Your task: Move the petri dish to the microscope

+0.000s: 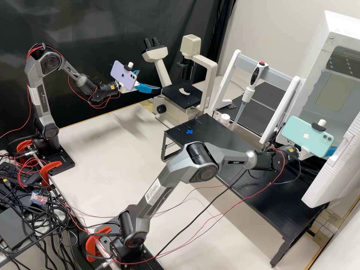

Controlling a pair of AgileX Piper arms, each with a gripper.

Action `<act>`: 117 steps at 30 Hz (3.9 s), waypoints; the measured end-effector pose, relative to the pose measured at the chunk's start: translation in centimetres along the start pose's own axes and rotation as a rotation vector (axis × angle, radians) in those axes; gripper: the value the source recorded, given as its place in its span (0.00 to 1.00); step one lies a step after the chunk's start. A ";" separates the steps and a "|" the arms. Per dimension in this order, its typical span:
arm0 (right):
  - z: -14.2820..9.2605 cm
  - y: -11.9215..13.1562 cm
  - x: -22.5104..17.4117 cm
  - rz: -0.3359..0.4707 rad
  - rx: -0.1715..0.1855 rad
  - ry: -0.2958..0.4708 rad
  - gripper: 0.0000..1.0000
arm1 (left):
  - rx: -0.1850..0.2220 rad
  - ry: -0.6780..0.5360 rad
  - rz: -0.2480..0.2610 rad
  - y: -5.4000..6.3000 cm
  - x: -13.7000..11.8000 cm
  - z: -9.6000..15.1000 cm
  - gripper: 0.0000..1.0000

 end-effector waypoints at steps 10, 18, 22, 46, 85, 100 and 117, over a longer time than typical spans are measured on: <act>1.3 -0.7 -6.6 -0.012 0.034 0.054 0.00 | 0.000 0.000 0.000 0.0 0.0 0.0 1.00; 1.7 -1.4 -13.6 0.025 0.075 0.162 0.00 | 0.000 0.000 0.000 0.0 0.0 0.0 1.00; 0.4 -2.2 -16.9 0.034 0.092 0.263 0.00 | 0.000 0.000 0.000 0.0 0.0 0.0 1.00; -12.5 -13.0 -25.6 -0.336 0.035 0.660 0.00 | 0.000 0.000 0.000 0.0 0.0 0.0 1.00; -24.5 -25.7 -15.7 -0.516 -0.066 0.539 0.00 | 0.000 0.000 0.000 0.0 0.0 0.0 1.00; -26.6 -27.4 -15.7 -0.576 -0.052 0.553 0.00 | 0.000 0.000 0.000 0.0 0.0 0.0 1.00; -26.3 -29.0 -13.3 -0.633 -0.026 0.494 0.00 | 0.000 0.000 0.000 0.0 0.0 0.0 1.00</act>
